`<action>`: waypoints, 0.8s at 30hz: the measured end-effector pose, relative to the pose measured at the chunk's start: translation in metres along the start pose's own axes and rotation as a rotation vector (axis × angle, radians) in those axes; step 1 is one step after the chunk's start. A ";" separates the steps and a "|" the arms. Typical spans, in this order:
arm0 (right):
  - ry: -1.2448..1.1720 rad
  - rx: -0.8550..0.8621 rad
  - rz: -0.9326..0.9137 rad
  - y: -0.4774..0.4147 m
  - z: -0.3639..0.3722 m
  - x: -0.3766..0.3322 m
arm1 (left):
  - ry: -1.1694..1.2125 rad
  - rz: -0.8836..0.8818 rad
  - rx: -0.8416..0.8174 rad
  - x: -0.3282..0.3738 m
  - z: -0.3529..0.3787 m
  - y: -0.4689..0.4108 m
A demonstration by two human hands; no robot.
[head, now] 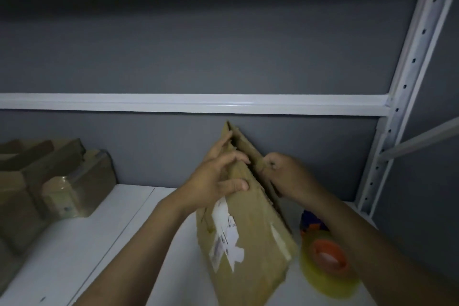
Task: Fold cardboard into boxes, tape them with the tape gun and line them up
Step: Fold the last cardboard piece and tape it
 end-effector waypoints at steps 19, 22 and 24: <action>-0.067 0.188 0.242 0.004 -0.031 0.046 | -0.150 -0.306 0.248 -0.044 -0.053 -0.002; -0.072 0.091 0.137 0.011 -0.030 0.044 | -0.253 -0.345 0.211 -0.051 -0.056 -0.012; 0.078 0.044 0.089 0.020 -0.031 0.043 | -0.374 -0.363 0.134 -0.053 -0.053 -0.019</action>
Point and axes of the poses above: each hand's wrist, its own y-axis away from the middle knuckle, its own z-axis out of the palm, x = y × z, the point moved 5 cm from there along -y, towards the middle knuckle, and after that the axes turned 5 degrees about -z, right-handed, at the moved point
